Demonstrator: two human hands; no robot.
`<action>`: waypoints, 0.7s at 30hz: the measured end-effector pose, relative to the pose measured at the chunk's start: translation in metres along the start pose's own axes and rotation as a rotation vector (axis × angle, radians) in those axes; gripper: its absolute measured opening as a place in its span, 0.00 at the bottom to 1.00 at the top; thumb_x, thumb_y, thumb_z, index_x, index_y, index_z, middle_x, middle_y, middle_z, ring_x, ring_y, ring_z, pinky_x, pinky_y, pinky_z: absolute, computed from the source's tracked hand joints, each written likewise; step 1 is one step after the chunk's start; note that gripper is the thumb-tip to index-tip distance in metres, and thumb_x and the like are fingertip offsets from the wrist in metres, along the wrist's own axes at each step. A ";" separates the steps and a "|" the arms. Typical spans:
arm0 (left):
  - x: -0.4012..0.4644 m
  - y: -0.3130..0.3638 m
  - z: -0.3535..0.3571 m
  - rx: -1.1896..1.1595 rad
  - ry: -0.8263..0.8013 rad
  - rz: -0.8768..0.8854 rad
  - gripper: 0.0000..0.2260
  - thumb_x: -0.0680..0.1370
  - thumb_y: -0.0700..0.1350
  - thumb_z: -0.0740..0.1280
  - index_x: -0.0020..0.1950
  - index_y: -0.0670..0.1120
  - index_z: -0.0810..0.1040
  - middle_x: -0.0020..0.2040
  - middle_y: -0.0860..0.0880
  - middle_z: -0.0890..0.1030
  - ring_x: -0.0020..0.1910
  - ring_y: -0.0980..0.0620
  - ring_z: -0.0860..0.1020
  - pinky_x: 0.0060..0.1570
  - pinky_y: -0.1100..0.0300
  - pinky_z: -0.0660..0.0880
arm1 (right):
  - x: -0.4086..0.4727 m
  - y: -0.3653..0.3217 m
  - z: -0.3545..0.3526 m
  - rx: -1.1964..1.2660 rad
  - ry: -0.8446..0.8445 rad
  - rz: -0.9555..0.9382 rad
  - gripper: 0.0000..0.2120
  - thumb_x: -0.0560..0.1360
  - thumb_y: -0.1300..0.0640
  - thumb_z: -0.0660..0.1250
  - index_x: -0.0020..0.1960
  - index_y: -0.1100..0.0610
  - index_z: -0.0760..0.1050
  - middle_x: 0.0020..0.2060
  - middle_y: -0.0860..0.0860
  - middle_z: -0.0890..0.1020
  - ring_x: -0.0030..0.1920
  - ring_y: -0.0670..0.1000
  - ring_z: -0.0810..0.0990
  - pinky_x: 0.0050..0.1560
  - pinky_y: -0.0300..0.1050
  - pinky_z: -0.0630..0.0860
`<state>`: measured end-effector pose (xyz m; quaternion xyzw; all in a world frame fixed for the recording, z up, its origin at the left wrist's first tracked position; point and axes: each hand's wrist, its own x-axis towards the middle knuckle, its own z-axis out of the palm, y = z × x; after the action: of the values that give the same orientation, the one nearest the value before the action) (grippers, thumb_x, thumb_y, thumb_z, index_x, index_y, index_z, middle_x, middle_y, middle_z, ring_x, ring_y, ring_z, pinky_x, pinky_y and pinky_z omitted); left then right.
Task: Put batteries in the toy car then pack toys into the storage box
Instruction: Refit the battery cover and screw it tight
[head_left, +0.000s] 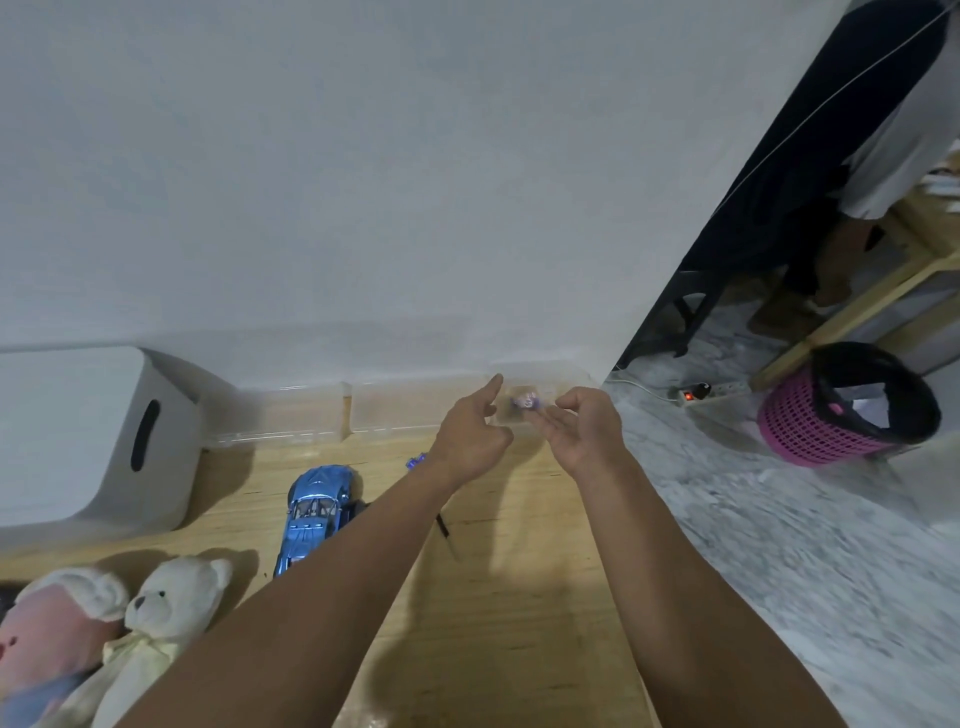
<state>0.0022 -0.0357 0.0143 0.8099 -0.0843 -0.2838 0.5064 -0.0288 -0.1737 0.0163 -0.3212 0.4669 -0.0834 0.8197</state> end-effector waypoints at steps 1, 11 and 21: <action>0.000 -0.002 0.001 0.013 -0.005 0.001 0.34 0.74 0.33 0.62 0.78 0.52 0.59 0.74 0.50 0.67 0.70 0.55 0.68 0.63 0.54 0.73 | 0.001 0.000 0.000 -0.044 0.027 -0.014 0.05 0.72 0.72 0.56 0.42 0.65 0.69 0.46 0.64 0.74 0.51 0.64 0.79 0.60 0.57 0.77; 0.000 -0.015 0.010 0.598 -0.063 0.167 0.32 0.71 0.36 0.64 0.75 0.46 0.63 0.75 0.46 0.62 0.70 0.44 0.63 0.59 0.57 0.70 | 0.025 0.016 -0.030 -0.876 0.293 -0.516 0.13 0.72 0.57 0.69 0.57 0.53 0.77 0.55 0.51 0.78 0.53 0.52 0.79 0.53 0.46 0.76; 0.000 -0.022 0.014 1.021 -0.190 0.151 0.33 0.75 0.45 0.66 0.77 0.49 0.55 0.80 0.52 0.44 0.66 0.44 0.67 0.58 0.50 0.69 | 0.040 0.032 -0.043 -1.498 0.162 -0.798 0.17 0.71 0.57 0.73 0.58 0.53 0.76 0.64 0.51 0.72 0.63 0.54 0.70 0.57 0.50 0.75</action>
<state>-0.0089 -0.0364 -0.0092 0.9160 -0.3156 -0.2413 0.0564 -0.0478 -0.1853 -0.0472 -0.9123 0.3076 -0.0578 0.2642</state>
